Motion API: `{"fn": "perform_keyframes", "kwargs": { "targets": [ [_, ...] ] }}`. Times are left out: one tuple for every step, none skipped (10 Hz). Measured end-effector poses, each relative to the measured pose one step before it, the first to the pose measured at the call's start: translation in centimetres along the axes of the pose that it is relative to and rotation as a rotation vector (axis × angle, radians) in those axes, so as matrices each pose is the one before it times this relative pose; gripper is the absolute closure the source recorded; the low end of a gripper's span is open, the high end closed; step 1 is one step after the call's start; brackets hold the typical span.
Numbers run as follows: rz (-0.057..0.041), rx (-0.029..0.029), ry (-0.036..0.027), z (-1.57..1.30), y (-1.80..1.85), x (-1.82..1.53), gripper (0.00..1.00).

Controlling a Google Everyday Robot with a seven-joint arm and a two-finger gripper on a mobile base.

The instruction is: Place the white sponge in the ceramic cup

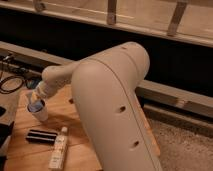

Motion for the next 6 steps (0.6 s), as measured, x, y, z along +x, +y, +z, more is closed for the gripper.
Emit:
{"fn": "perform_keyframes", "kwargs": {
  "targets": [
    [0.00965, -0.00044, 0.00485, 0.168, -0.037, 0.431, 0.20],
    [0.00773, 0.00677, 0.00125, -0.021, -0.194, 0.286, 0.20],
    [0.00008, 0.00197, -0.00177, -0.139, 0.031, -0.081, 0.24],
    [-0.01213, -0.00653, 0.00094, -0.220, 0.381, -0.608, 0.34],
    [-0.00485, -0.00314, 0.00052, -0.001, 0.303, -0.576, 0.42],
    [-0.00284, -0.00303, 0.00400, 0.346, 0.564, -0.599, 0.49]
  ]
}}
